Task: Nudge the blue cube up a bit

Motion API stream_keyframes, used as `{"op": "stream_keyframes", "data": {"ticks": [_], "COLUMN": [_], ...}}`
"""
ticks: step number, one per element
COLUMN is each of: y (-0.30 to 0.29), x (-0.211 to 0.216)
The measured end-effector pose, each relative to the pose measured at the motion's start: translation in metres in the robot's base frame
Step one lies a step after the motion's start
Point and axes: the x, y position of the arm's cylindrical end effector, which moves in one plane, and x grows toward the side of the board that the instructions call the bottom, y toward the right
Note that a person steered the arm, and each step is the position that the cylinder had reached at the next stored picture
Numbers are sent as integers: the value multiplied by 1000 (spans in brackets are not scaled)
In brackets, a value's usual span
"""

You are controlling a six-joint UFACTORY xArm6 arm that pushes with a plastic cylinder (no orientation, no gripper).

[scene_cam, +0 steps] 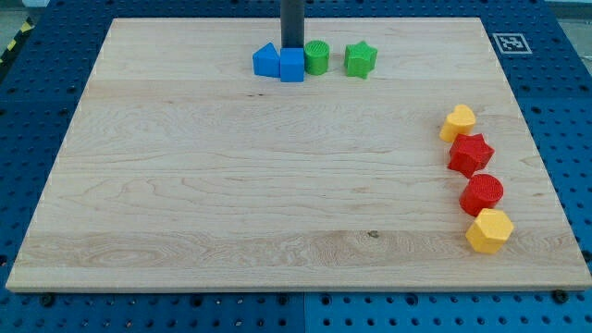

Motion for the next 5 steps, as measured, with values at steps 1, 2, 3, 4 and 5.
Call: {"op": "stream_keyframes", "data": {"ticks": [1,2,3,4,5], "y": [0,-24,-90,-125,-125], "x": [-20,-50,-51,-34,1]}}
